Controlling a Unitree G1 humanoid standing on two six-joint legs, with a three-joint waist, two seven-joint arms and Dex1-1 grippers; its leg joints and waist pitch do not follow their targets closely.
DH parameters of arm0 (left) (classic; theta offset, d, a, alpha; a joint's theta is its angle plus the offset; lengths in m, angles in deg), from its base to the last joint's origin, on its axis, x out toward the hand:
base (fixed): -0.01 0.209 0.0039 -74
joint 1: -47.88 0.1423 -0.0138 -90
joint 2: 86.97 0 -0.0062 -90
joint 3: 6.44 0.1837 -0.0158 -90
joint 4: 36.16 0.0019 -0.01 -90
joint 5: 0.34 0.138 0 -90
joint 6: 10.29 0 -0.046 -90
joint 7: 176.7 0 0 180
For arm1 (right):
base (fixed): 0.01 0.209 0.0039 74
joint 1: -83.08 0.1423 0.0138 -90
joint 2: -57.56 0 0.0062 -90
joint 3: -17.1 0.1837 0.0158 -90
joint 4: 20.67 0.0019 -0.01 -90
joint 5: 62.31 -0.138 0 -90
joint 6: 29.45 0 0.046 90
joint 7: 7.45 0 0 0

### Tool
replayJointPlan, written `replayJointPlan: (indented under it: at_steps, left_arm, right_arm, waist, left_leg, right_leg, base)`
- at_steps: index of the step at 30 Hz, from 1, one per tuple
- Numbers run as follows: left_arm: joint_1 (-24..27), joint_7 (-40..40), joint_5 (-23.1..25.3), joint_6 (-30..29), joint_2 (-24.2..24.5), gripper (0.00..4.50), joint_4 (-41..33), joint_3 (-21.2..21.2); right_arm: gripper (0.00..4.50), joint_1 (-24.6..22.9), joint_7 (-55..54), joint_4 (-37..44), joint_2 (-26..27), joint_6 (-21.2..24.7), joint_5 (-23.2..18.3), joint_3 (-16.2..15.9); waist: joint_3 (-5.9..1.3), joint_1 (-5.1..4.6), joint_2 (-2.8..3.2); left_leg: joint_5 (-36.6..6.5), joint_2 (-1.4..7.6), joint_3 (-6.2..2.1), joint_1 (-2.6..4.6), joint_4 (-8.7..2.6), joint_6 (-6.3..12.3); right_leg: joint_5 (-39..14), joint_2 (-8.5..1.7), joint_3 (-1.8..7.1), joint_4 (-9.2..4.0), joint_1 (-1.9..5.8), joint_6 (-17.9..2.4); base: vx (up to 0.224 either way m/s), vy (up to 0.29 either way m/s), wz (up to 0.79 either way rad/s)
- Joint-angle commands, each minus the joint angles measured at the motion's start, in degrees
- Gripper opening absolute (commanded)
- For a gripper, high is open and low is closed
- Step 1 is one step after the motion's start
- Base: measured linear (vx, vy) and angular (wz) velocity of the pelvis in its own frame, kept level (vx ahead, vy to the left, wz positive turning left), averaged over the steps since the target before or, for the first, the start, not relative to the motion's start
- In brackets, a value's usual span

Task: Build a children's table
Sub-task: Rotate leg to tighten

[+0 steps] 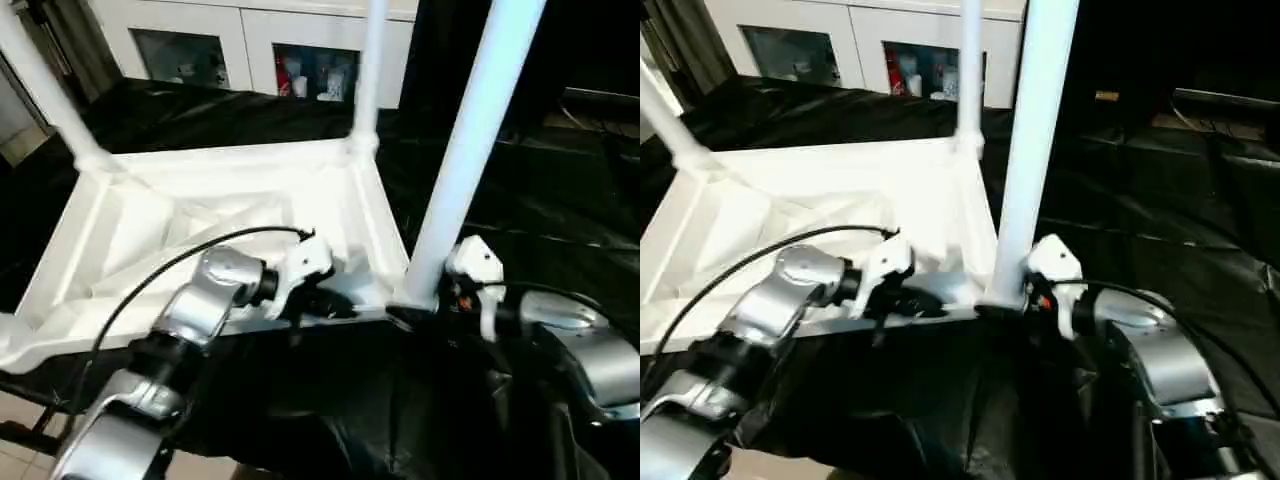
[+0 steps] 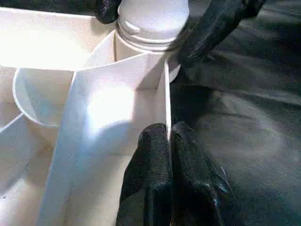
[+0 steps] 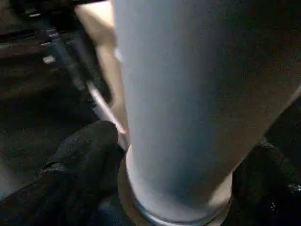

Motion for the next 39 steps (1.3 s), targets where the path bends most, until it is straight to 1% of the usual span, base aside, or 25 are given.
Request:
replayJointPlan:
  at_steps: [1,4,7,9,12,15,17,18,19,20,21,22,23,24,25,26,27,28,31,33,34,35,36,38,39]
  left_arm:
    - [-0.75,4.84,-3.87,0.07,-2.18,0.0,-5.16,3.56]
    - [-0.57,5.27,-4.05,-0.23,-1.9,0.0,-5.57,3.6]
    - [-0.6,5.76,-3.97,-0.67,-1.7,0.0,-5.65,3.45]
    - [-0.55,5.74,-3.93,-0.9,-1.65,0.0,-5.76,3.4]
    - [-0.59,4.91,-3.76,-1.28,-1.75,0.0,-5.61,3.25]
    - [-1.68,0.48,-2.56,-1.06,-3.41,0.0,-3.32,2.02]
    - [-3.78,-5.78,-1.08,-0.84,-5.88,0.0,0.29,0.35]
    - [-3.78,-5.78,-1.08,-0.84,-5.88,0.0,0.29,0.35]
    - [-4.28,-7.2,-0.76,-0.82,-6.46,0.0,1.1,-0.05]
    - [-5.91,-10.92,0.16,-1.46,-8.12,0.0,3.49,-0.83]
    - [-6.73,-12.89,0.51,-2.07,-9.04,0.0,4.66,-1.27]
    - [-7.52,-14.91,0.82,-2.54,-9.98,0.0,5.73,-1.7]
    - [-7.52,-14.91,0.82,-2.54,-9.98,0.0,5.73,-1.7]
    - [-8.2,-16.76,0.93,-2.97,-10.82,0.0,6.65,-2.06]
    - [-8.86,-18.45,0.98,-3.49,-11.69,0.0,7.54,-2.45]
    - [-10.07,-21.67,1.28,-4.08,-13.49,0.0,9.36,-3.27]
    - [-10.4,-22.57,1.42,-4.08,-14.05,0.0,9.93,-3.51]
    - [-10.87,-23.8,1.5,-3.91,-15.04,0.0,10.72,-3.88]
    - [-11.08,-24.18,1.43,-3.0,-16.3,0.0,11.06,-3.7]
    - [-10.65,-23.17,1.31,-2.57,-16.09,0.0,10.51,-3.17]
    - [-10.22,-22.13,1.21,-2.31,-15.72,0.0,9.95,-2.74]
    - [-9.82,-21.24,1.05,-2.42,-15.32,0.0,9.46,-2.42]
    - [-9.44,-20.33,0.94,-2.17,-14.84,0.0,9.0,-2.17]
    - [-8.97,-18.99,0.91,-2.08,-14.18,0.0,8.4,-1.75]
    - [-8.76,-18.39,0.91,-2.09,-13.88,0.0,8.13,-1.56]
  right_arm:
    - [3.65,0.41,3.49,2.98,1.34,0.82,-2.08,-4.57]
    - [3.49,0.47,3.73,3.1,1.39,1.21,-2.48,-4.5]
    - [3.14,0.61,4.28,3.36,1.48,2.16,-3.43,-4.68]
    - [3.05,0.46,4.57,3.57,1.57,2.47,-3.65,-4.78]
    - [2.75,0.11,4.55,3.57,2.02,2.59,-3.65,-5.1]
    - [2.67,0.18,1.07,2.46,4.13,2.1,-2.6,-4.49]
    - [2.65,2.21,-9.06,-2.76,8.83,0.23,1.28,-2.38]
    - [2.64,2.21,-9.06,-2.76,8.83,0.23,1.28,-2.38]
    - [2.64,2.85,-11.99,-4.38,10.07,-0.6,2.47,-1.79]
    - [2.64,4.44,-18.77,-8.1,13.66,0.41,2.95,0.67]
    - [2.64,5.12,-21.94,-9.53,15.41,1.31,2.88,1.9]
    - [2.63,5.67,-24.6,-10.64,16.99,2.15,2.68,2.92]
    - [2.63,5.67,-24.6,-10.64,16.99,2.15,2.68,2.92]
    - [2.63,6.1,-26.97,-11.46,18.41,2.69,2.67,3.72]
    - [2.63,6.52,-29.43,-12.27,19.83,3.01,2.83,4.46]
    - [2.63,7.36,-33.91,-13.96,22.55,3.47,3.97,5.51]
    - [2.63,7.66,-35.16,-14.55,23.34,3.61,4.53,5.69]
    - [2.63,8.37,-37.76,-15.82,24.79,3.8,5.38,6.02]
    - [2.63,9.07,-38.87,-16.71,26.84,2.47,6.37,4.85]
    - [3.32,8.83,-37.2,-15.86,27.09,2.17,5.37,4.45]
    - [3.32,8.62,-36.01,-14.97,26.95,2.38,4.52,4.32]
    - [3.35,8.46,-34.87,-13.99,26.47,2.29,4.25,3.86]
    - [3.41,8.29,-33.45,-13.26,25.62,2.08,4.35,3.25]
    - [3.66,7.96,-31.16,-12.24,24.42,1.9,4.35,2.45]
    - [3.66,7.81,-30.12,-11.77,23.87,1.82,4.36,2.09]
  waist:
    - [-3.98,0.0,-0.99]
    - [-3.9,-0.07,-0.98]
    - [-3.9,-0.09,-1.04]
    - [-3.95,-0.06,-1.06]
    - [-4.03,0.01,-1.01]
    - [-4.02,-0.06,-0.94]
    - [-3.94,-0.32,-1.0]
    - [-3.86,-0.62,-1.08]
    - [-3.81,-0.75,-1.03]
    - [-3.74,-0.89,-0.91]
    - [-3.91,-1.12,-0.78]
    - [-3.93,-1.3,-0.86]
    - [-3.98,-1.32,-0.86]
    - [-3.98,-1.34,-0.95]
    - [-4.09,-1.5,-0.76]
    - [-4.18,-1.45,-0.87]
    - [-4.23,-1.55,-0.9]
    - [-4.23,-1.56,-0.72]
    - [-4.24,-1.51,-0.66]
    - [-4.27,-1.43,-0.58]
    - [-4.24,-1.46,-0.57]
    - [-4.21,-1.47,-0.73]
    - [-4.16,-1.43,-0.75]
    - [-4.11,-1.45,-0.65]
    - [-4.06,-1.4,-0.67]
  left_leg:
    - [-14.97,6.94,-3.21,2.07,-4.96,3.47]
    - [-16.12,6.95,-3.31,2.28,-5.14,2.42]
    - [-16.03,6.87,-3.34,2.22,-5.19,1.91]
    - [-15.47,6.85,-3.31,2.18,-5.16,2.11]
    - [-14.57,6.83,-3.29,2.12,-5.05,2.5]
    - [-14.37,6.81,-3.29,2.08,-5.04,2.67]
    - [-15.42,6.57,-3.22,2.11,-5.04,1.86]
    - [-16.9,6.42,-3.41,2.14,-5.04,0.71]
    - [-17.97,6.53,-3.66,2.2,-5.27,-0.21]
    - [-18.57,6.49,-3.73,2.23,-5.32,-0.6]
    - [-19.15,6.34,-3.64,2.43,-5.3,-1.46]
    - [-18.85,6.33,-3.82,2.12,-5.48,-1.91]
    - [-18.74,6.33,-3.8,2.21,-5.52,-1.94]
    - [-18.32,6.33,-3.69,2.28,-5.55,-1.64]
    - [-17.04,6.2,-3.38,2.34,-5.36,-1.24]
    - [-16.36,6.13,-3.4,2.22,-5.25,-0.85]
    - [-14.92,6.03,-3.32,2.01,-5.15,-0.11]
    - [-14.33,5.98,-3.23,2.07,-5.06,0.49]
    - [-13.53,6.1,-3.32,1.96,-5.06,1.42]
    - [-13.01,6.2,-3.31,1.98,-5.07,1.96]
    - [-13.01,6.22,-3.31,1.96,-5.11,2.25]
    - [-13.16,6.23,-3.28,1.95,-5.12,2.41]
    - [-13.44,6.27,-3.31,1.91,-5.15,2.57]
    - [-14.0,6.36,-3.35,1.98,-5.25,2.36]
    - [-14.3,6.39,-3.37,2.02,-5.3,2.29]
  right_leg:
    - [-13.41,-4.76,2.09,-3.82,1.66,-15.16]
    - [-15.28,-4.71,2.16,-4.05,1.42,-14.75]
    - [-15.16,-4.73,2.18,-4.02,1.46,-14.48]
    - [-14.49,-4.71,2.19,-3.97,1.48,-14.5]
    - [-13.28,-4.78,2.17,-3.86,1.56,-14.74]
    - [-12.49,-4.65,2.1,-3.77,1.47,-15.0]
    - [-14.38,-4.64,2.13,-4.02,1.17,-14.91]
    - [-17.1,-4.85,2.11,-4.3,1.11,-14.6]
    - [-19.61,-4.94,2.09,-4.48,1.21,-13.54]
    - [-20.29,-4.86,2.12,-4.55,1.08,-13.2]
    - [-20.12,-4.67,2.1,-4.53,0.84,-13.02]
    - [-19.12,-4.68,2.04,-4.44,1.16,-12.77]
    - [-18.45,-4.62,2.02,-4.41,1.09,-12.72]
    - [-16.65,-4.48,2.01,-4.42,1.17,-12.63]
    - [-13.74,-4.4,2.15,-4.29,0.97,-13.42]
    - [-12.66,-4.49,2.1,-4.24,1.24,-13.67]
    - [-10.86,-4.51,2.09,-4.1,1.3,-14.22]
    - [-10.09,-4.44,2.05,-4.1,1.3,-14.46]
    - [-8.99,-4.46,1.99,-3.95,1.64,-14.4]
    - [-7.9,-4.38,1.95,-3.82,1.67,-14.33]
    - [-7.54,-4.31,1.93,-3.8,1.71,-14.43]
    - [-7.56,-4.31,1.92,-3.82,1.75,-14.43]
    - [-7.99,-4.42,1.96,-3.84,1.78,-14.4]
    - [-8.75,-4.38,1.95,-3.88,1.72,-14.32]
    - [-9.1,-4.37,1.93,-3.93,1.75,-14.21]
  base:
    - [0.0,0.0,0.0]
    - [0.0,0.0,0.0]
    - [0.0,0.0,0.0]
    - [0.0,0.0,0.0]
    - [0.0,0.0,0.0]
    - [0.0,0.0,0.0]
    - [0.0,0.0,0.0]
    - [0.0,0.0,0.0]
    - [0.0,0.0,0.0]
    - [0.0,0.0,0.0]
    - [0.0,0.0,0.0]
    - [0.0,0.0,0.0]
    - [0.0,0.0,0.0]
    - [0.0,0.0,0.0]
    - [0.0,0.0,0.0]
    - [0.0,0.0,0.0]
    - [0.0,0.0,0.0]
    - [0.0,0.0,0.0]
    - [0.0,0.0,0.0]
    - [0.0,0.0,0.0]
    - [0.0,0.0,0.0]
    - [0.0,0.0,0.0]
    - [0.0,0.0,0.0]
    - [0.0,0.0,0.0]
    - [0.0,0.0,0.0]
